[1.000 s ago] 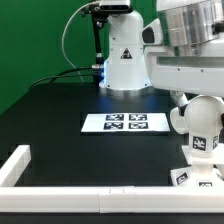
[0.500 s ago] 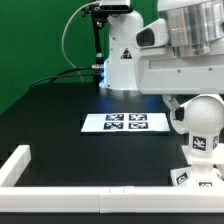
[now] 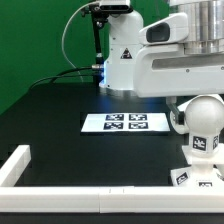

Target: Assemble lamp

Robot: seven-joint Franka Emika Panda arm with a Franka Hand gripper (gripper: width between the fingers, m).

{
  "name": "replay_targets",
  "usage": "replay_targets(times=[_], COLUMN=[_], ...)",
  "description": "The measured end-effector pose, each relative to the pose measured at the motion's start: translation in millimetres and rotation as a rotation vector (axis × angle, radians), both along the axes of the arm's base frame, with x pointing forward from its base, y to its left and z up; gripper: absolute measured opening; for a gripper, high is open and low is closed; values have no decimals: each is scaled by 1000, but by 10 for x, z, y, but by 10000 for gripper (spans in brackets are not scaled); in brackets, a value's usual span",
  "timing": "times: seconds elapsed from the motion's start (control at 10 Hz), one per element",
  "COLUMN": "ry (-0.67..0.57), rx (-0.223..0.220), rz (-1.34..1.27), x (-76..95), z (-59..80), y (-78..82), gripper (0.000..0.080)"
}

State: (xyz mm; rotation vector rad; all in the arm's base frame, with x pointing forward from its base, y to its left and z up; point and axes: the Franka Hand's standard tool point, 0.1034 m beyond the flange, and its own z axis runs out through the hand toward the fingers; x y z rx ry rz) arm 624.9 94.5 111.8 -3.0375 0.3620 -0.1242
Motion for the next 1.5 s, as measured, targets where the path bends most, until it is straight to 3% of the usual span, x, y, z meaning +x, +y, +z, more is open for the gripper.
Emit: replay_targets(times=[0.5,0.8,1.0,1.5], ry=[34,74,80,130], rx=[34,103,178,247], rz=[-434,-838,-1109,-1355], x=[0,-9,-21,-13], z=[-2,-8,-10,-12], y=[-11,-20,16,26], gripper=[574,576,576,576])
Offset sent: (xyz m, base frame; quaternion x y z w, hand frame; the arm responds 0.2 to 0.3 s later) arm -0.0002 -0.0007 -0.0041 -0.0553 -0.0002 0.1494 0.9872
